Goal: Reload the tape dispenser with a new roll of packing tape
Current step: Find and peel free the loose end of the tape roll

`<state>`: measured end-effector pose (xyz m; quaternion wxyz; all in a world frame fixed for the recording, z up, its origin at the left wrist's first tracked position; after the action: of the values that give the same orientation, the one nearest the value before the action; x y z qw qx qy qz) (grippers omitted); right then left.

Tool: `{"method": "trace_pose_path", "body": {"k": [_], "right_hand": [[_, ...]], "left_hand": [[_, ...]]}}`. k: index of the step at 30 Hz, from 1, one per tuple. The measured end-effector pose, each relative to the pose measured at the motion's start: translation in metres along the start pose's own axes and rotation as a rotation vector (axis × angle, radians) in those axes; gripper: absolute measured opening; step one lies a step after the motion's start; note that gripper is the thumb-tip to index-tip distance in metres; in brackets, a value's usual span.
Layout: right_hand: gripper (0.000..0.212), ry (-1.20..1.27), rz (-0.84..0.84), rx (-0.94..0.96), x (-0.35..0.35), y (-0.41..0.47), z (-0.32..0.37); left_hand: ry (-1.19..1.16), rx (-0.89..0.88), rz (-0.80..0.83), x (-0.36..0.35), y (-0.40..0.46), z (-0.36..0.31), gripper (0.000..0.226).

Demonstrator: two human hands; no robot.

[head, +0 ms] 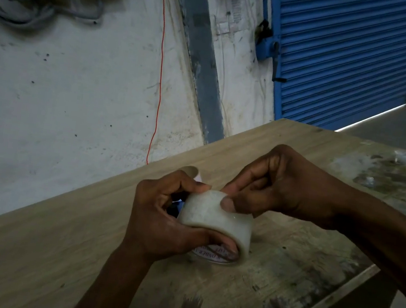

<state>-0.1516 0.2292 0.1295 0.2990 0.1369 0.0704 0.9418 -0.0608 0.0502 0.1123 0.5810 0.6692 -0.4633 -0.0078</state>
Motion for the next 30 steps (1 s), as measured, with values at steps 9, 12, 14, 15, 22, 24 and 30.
{"method": "trace_pose_path", "body": {"k": [9, 12, 14, 15, 22, 24, 30], "right_hand": [[0.018, -0.035, -0.016, 0.036, 0.002, 0.006, 0.002], [0.022, -0.017, 0.031, 0.025, 0.0, 0.007, 0.007], [0.03, -0.04, 0.059, 0.013, -0.002, 0.009, 0.008], [0.029, -0.047, 0.054, 0.012, -0.003, 0.01, 0.008], [0.015, -0.083, 0.019, 0.095, 0.001, 0.015, 0.009], [0.016, -0.092, -0.018, 0.138, 0.002, 0.015, 0.007], [0.029, -0.058, 0.049, 0.065, -0.001, 0.014, 0.006]], "left_hand": [[0.021, 0.019, -0.018, 0.002, -0.002, 0.001, 0.062], [0.031, 0.023, -0.051, 0.007, 0.0, 0.0, 0.063], [0.079, 0.009, -0.057, 0.008, 0.001, 0.0, 0.064], [0.092, 0.0, -0.056, 0.008, 0.0, 0.0, 0.064], [0.121, -0.022, -0.06, 0.006, 0.0, -0.004, 0.063], [0.135, -0.025, -0.068, 0.006, -0.001, -0.005, 0.063], [0.187, -0.008, -0.084, 0.008, -0.001, 0.003, 0.068]]}}
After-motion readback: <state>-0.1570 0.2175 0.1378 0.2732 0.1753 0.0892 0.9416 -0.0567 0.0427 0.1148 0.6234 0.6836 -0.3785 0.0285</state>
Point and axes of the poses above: each hand's wrist, its own y-axis towards the middle knuckle, its own x-axis out of the back of the hand, z = x × y, the point moved 4 cm from there along y, towards the middle knuckle, and after that the axes turned 6 degrees about y, right-handed, at the moved point
